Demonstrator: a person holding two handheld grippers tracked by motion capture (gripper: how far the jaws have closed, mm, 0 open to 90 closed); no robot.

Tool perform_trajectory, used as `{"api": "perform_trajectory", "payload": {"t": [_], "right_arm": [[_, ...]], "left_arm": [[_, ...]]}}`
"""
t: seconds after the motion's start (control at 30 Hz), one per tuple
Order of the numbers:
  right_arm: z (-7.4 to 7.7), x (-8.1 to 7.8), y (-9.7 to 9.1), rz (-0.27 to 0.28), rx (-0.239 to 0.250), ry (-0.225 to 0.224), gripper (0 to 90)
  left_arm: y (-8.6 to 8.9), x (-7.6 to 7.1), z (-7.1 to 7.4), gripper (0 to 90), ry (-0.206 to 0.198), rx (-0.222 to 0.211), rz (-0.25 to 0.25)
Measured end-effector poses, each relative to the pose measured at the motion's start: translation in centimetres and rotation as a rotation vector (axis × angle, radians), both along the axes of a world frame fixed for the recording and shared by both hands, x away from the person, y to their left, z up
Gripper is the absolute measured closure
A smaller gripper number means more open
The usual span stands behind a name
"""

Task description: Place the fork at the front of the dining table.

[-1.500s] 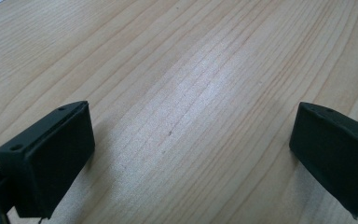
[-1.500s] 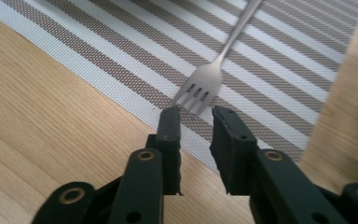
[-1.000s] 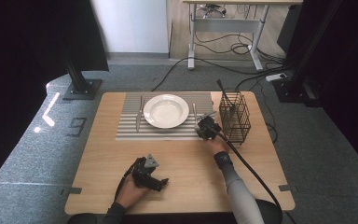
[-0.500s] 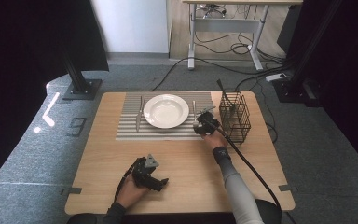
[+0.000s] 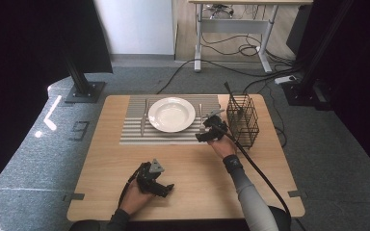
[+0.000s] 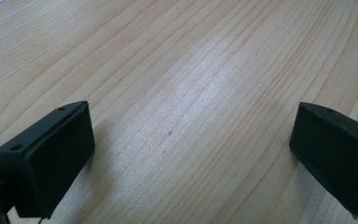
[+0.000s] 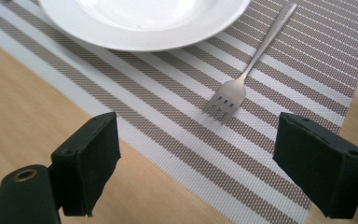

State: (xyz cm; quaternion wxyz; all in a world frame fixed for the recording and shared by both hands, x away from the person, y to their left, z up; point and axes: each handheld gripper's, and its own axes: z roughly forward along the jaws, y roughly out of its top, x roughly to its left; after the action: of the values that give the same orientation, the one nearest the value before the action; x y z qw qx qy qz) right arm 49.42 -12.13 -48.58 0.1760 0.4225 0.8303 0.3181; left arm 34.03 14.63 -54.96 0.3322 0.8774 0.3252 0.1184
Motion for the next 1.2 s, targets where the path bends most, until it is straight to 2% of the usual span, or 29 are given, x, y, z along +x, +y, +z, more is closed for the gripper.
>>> {"api": "perform_trajectory", "payload": {"t": [0.13, 0.2, 0.47, 0.67, 0.9, 1.07, 1.17, 1.2], "right_arm": [[0.8, -1.2, -0.3, 0.019, 0.014, -0.019, 11.9], [1.3, -2.2, -0.6, 0.023, 0.029, -0.031, 7.1], [1.6, -4.5, -1.5, 0.041, 0.011, -0.052, 1.1], [1.2, -6.7, -3.0, 0.045, -0.004, -0.064, 0.0], [0.7, -8.8, -5.2, 0.022, 0.025, -0.087, 0.0], [-0.1, -9.7, -6.5, 0.004, 0.037, -0.097, 0.0], [-1.4, -10.4, -7.7, -0.02, 0.051, -0.092, 0.0], [-1.4, -10.4, -7.7, -0.02, 0.051, -0.092, 0.0]], "left_arm": [[0.0, 0.0, 0.0, 0.0, 0.001, -0.002, 0.001], [0.0, 0.0, 0.0, 0.0, 0.001, -0.001, 0.001], [0.0, 0.0, 0.0, 0.0, 0.0, 0.001, -0.001], [0.0, 0.0, 0.0, 0.0, 0.001, 0.001, -0.001], [0.0, 0.0, 0.0, 0.0, 0.0, 0.002, -0.002], [0.0, 0.0, 0.0, 0.0, 0.0, 0.001, -0.001], [0.0, 0.0, 0.0, 0.0, 0.0, 0.001, -0.001], [0.0, 0.0, 0.0, 0.0, 0.0, 0.001, -0.001]]}}
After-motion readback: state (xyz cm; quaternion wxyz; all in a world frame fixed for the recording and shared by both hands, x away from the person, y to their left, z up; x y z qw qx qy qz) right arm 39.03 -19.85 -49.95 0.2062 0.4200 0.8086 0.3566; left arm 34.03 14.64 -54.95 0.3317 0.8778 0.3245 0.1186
